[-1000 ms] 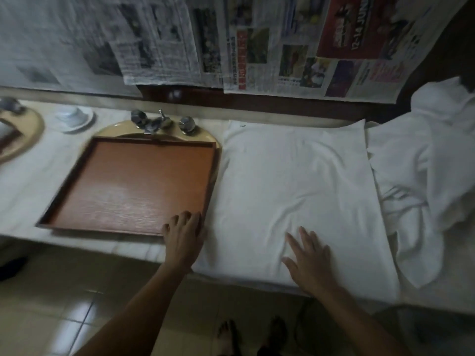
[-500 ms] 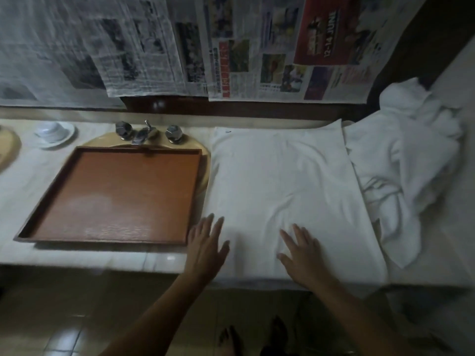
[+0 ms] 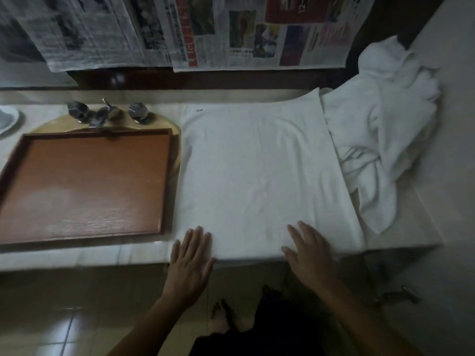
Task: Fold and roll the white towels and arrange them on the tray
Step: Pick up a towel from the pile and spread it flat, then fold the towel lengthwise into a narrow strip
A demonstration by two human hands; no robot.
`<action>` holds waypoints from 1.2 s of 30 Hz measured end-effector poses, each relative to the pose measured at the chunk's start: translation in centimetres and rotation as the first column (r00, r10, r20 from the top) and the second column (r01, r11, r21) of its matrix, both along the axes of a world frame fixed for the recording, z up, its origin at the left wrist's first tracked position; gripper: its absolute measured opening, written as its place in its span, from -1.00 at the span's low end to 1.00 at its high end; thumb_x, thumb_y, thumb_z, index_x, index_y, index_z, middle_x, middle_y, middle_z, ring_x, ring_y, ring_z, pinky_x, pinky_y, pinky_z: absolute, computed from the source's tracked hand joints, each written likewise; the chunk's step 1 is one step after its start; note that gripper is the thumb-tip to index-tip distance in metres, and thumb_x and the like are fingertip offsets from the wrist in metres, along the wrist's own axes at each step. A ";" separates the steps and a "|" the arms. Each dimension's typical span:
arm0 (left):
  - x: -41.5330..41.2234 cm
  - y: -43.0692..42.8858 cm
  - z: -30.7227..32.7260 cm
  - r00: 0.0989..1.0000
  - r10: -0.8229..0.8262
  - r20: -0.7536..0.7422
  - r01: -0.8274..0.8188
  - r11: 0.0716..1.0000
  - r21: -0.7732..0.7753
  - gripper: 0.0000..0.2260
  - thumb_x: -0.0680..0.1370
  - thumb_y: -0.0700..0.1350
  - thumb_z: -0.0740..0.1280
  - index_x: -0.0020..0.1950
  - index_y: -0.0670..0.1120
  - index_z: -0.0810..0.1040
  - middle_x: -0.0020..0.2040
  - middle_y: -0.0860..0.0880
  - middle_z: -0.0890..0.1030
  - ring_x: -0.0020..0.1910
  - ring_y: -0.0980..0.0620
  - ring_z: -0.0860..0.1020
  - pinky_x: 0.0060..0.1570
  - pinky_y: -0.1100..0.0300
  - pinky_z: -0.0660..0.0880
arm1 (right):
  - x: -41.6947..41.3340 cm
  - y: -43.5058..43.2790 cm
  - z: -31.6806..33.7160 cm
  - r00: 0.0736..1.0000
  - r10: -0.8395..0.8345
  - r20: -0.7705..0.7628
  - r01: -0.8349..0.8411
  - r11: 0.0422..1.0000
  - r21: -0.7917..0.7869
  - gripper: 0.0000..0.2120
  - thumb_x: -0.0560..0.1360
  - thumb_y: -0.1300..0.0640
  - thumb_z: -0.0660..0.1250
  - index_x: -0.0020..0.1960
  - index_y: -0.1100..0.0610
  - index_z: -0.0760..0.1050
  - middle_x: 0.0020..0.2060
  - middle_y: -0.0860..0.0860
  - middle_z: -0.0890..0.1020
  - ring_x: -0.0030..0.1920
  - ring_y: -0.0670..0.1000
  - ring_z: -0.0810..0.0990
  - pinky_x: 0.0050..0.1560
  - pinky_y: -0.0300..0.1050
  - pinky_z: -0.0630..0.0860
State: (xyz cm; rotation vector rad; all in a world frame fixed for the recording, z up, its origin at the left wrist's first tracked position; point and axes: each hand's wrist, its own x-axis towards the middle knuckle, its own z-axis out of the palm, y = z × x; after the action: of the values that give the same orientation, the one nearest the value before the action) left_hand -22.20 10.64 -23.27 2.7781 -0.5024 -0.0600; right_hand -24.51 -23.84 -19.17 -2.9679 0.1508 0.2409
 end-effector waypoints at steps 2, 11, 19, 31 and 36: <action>-0.7 0.1 0.2 0.999 0.033 -0.008 -0.034 0.999 -0.007 -0.42 0.65 0.19 0.13 0.64 0.00 0.26 0.67 -0.04 0.16 0.66 -0.06 0.06 0.55 -0.13 0.08 | -0.4 0.3 0.2 1.000 -0.012 0.008 0.012 1.000 0.003 -0.42 0.54 -0.29 0.18 0.44 -0.02 0.52 0.43 0.08 0.51 0.35 0.17 0.48 0.25 0.16 0.50; 6.0 -6.9 4.5 0.986 0.166 -0.018 -0.167 0.983 -0.073 -0.53 0.60 0.23 0.17 0.32 -0.05 0.53 0.31 -0.07 0.52 0.34 -0.14 0.46 0.29 -0.11 0.37 | 8.5 -3.8 4.1 0.996 -0.056 0.073 0.038 0.973 0.229 -0.60 0.61 -0.15 0.31 0.36 0.03 0.55 0.30 0.04 0.54 0.26 0.11 0.50 0.26 0.05 0.50; 14.6 -23.2 8.0 0.988 0.111 -0.110 -0.141 0.941 -0.309 -0.70 0.58 0.06 0.31 0.27 -0.02 0.56 0.23 -0.01 0.57 0.21 -0.07 0.52 0.18 -0.01 0.44 | 27.8 -12.2 9.6 0.955 -0.060 0.292 -0.004 0.977 0.214 -0.68 0.53 0.07 0.41 0.26 0.13 0.58 0.17 0.20 0.57 0.17 0.29 0.55 0.19 0.12 0.52; 16.8 -39.9 8.8 0.757 0.152 -0.636 -0.510 0.746 -0.429 -0.51 0.48 0.18 0.48 0.28 0.04 0.38 0.06 0.04 0.56 -0.03 0.05 0.58 -0.05 0.16 0.53 | 47.4 -18.9 11.0 0.944 -0.325 -0.058 0.330 0.928 0.170 -0.45 0.60 -0.08 0.37 0.43 0.28 0.43 0.32 0.23 0.57 0.33 0.28 0.54 0.28 0.11 0.49; 17.5 -42.3 8.8 0.729 0.183 -0.659 -0.512 0.785 -0.348 -0.70 0.47 0.07 0.40 0.10 0.00 0.42 -0.01 0.07 0.50 -0.07 0.04 0.53 -0.07 0.10 0.57 | 49.7 -19.8 10.4 0.956 -0.294 -0.020 0.290 0.927 0.237 -0.65 0.59 0.07 0.38 0.31 0.21 0.58 0.24 0.16 0.64 0.27 0.18 0.59 0.08 -0.16 0.40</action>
State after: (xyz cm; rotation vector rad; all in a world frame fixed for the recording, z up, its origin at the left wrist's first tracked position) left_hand -4.69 -31.66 -14.45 2.1021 0.1885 -0.6033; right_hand 25.17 -43.69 -8.80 -2.6631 0.5189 0.1815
